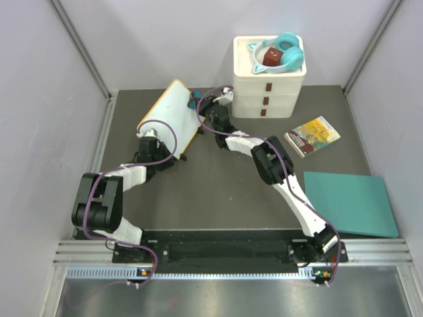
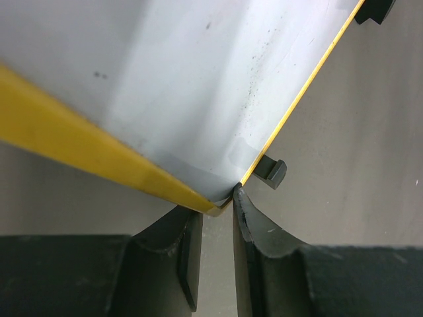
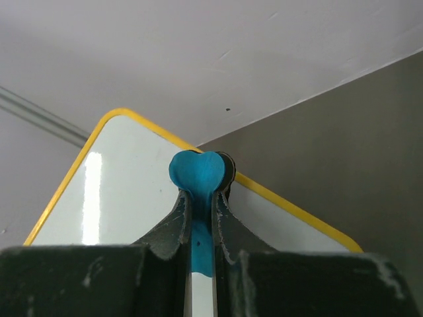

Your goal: Erase the whiteboard

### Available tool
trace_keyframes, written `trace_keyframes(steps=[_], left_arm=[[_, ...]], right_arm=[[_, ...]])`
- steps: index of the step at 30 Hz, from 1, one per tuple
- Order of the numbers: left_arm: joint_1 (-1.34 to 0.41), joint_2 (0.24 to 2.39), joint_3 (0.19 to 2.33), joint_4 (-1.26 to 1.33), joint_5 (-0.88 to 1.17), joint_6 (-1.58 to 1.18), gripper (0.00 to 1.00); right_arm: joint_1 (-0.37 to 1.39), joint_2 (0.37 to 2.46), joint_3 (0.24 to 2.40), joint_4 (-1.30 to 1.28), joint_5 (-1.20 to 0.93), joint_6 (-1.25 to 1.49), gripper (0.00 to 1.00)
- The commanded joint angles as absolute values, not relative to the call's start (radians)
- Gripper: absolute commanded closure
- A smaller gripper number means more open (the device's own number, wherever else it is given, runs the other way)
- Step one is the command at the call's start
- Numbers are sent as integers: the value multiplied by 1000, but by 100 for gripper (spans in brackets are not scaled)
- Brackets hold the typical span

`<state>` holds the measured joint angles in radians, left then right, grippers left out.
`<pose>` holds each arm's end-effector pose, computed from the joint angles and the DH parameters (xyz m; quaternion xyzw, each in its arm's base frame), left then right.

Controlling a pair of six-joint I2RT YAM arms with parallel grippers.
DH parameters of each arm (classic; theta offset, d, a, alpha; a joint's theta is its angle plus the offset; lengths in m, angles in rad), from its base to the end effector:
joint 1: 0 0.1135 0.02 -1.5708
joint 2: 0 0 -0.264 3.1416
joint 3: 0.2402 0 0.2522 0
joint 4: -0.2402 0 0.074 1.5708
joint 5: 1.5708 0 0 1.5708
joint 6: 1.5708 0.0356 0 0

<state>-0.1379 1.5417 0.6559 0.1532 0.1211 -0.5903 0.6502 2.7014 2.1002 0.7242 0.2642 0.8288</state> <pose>0.2917 -0.0448 0.1525 -0.1805 0.8941 -0.1963 0.3599 0.4851 0.3572 0.1502 0.1568 0.6451 0.4361 0.6075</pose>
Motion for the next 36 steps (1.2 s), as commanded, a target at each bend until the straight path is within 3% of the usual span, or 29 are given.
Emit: trace_keyframes(steps=[1,11,16,20,28,36], left_arm=[[-152,1569,604,-57,63,-514,100],[-150,1560,606,-63,67,-512,100],[-150,1523,606,-94,58,-523,100],[-150,1474,606,-139,51,-526,100],[-150,1347,568,-166,87,-520,100],[-153,1391,623,-150,115,-488,95]], right_arm=[[675,2562,2044,799,204,788,100],[676,2203,1565,943,58,651,100],[676,1952,1317,764,5,630,100],[675,1827,1250,551,-81,617,100],[678,1686,1028,380,-129,709,100],[676,1704,914,373,-150,772,100]])
